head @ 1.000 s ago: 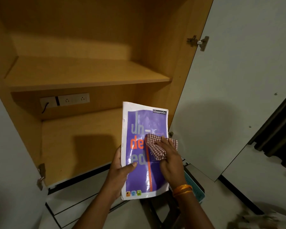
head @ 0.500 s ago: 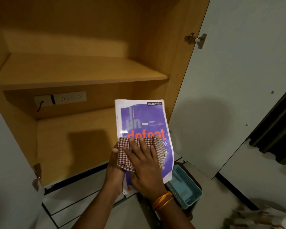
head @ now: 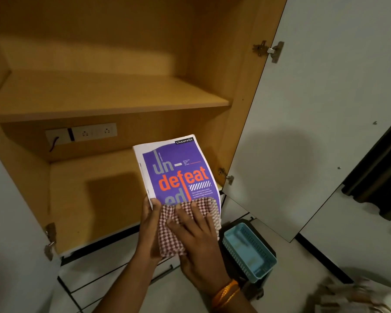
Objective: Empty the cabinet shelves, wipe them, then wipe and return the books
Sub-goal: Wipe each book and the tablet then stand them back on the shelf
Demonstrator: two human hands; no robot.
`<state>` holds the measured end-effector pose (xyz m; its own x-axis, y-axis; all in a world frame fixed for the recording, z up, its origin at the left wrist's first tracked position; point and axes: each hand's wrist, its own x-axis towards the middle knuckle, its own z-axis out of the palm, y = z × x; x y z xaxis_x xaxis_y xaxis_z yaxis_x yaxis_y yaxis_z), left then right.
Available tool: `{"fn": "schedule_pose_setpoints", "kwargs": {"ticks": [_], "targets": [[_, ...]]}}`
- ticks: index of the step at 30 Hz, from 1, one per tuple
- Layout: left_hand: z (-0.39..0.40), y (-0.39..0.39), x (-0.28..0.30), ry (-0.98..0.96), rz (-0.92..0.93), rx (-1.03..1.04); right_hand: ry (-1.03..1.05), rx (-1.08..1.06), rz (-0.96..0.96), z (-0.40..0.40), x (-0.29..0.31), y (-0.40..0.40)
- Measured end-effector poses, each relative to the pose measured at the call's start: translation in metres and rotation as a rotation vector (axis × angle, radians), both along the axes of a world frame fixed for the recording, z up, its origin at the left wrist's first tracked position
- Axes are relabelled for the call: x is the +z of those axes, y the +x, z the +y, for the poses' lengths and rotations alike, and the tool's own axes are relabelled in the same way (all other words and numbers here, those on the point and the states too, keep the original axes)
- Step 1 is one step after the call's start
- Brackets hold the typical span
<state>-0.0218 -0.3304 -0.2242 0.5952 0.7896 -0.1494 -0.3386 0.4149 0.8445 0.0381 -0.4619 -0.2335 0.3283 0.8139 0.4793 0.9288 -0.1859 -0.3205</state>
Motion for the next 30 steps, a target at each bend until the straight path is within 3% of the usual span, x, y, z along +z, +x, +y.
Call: {"fn": "schedule_pose_setpoints", "kwargs": {"ticks": [4,8,14,18,26,30], "targets": [[0.013,-0.003,0.003,0.126,0.043,0.037,0.063,0.014,0.004,-0.008,-0.019,-0.008],[0.009,-0.001,0.007,0.043,-0.019,0.002,0.253,-0.124,0.255,-0.003,-0.024,0.001],[0.006,-0.01,0.014,0.126,0.019,-0.111,0.698,-0.324,1.18,-0.003,0.016,0.042],[0.01,-0.013,0.019,0.177,0.021,-0.185,0.628,-0.382,1.574,-0.021,0.029,0.072],[0.026,-0.019,0.017,0.279,0.082,-0.216,0.405,-0.049,1.713,-0.047,0.037,0.064],[0.031,-0.016,0.005,0.367,0.169,-0.212,0.405,-0.09,1.576,-0.048,0.048,0.055]]}}
